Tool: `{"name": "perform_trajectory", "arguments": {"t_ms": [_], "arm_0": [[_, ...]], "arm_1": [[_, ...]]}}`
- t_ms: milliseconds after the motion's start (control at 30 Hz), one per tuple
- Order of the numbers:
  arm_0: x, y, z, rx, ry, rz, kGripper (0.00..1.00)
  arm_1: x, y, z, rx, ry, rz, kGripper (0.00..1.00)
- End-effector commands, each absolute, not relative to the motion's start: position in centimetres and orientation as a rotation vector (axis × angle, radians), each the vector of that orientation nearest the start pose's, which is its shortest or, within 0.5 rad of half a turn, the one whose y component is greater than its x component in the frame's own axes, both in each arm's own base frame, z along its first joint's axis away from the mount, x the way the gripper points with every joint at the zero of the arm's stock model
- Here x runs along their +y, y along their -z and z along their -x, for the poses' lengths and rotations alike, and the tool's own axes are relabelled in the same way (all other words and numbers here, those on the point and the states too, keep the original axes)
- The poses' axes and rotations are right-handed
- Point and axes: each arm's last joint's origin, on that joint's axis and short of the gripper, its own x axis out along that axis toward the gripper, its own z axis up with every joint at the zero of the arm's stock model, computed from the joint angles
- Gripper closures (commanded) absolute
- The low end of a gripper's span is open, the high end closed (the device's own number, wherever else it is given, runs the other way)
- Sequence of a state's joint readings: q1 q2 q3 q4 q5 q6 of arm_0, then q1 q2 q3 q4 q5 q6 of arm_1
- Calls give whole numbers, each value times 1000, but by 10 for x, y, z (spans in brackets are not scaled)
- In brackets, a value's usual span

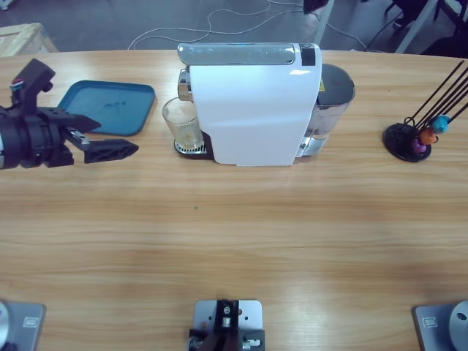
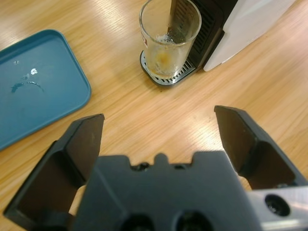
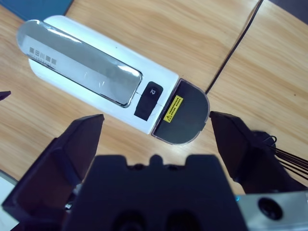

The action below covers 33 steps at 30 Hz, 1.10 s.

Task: Pour coffee

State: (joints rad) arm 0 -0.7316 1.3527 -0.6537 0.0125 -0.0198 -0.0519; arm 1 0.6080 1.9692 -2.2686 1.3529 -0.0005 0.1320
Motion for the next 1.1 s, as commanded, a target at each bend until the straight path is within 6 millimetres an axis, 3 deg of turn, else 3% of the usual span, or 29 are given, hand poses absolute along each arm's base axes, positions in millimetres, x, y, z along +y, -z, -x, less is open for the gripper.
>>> {"name": "perform_trajectory", "arguments": {"t_ms": [33,267,700,767,833,1000,1100], "arm_0": [[-144,-265,-155,717,729,-215,4],[-139,-272,-149,692,733,-206,4],[-133,-272,-143,685,735,-203,4],[-132,-271,-141,689,741,-201,4],[-131,-270,-139,691,750,-198,4],[-130,-269,-136,699,772,-189,4],[-132,-271,-138,695,775,-188,4]], "arm_1": [[231,-424,-311,1116,-487,248,0],[231,-416,-311,1142,-471,269,0],[223,-432,-299,1079,-464,274,0],[214,-443,-283,1063,-470,274,0],[199,-445,-255,1083,-487,289,0],[164,-428,-181,1067,-546,306,0],[141,-408,-142,1037,-606,275,0]]}}
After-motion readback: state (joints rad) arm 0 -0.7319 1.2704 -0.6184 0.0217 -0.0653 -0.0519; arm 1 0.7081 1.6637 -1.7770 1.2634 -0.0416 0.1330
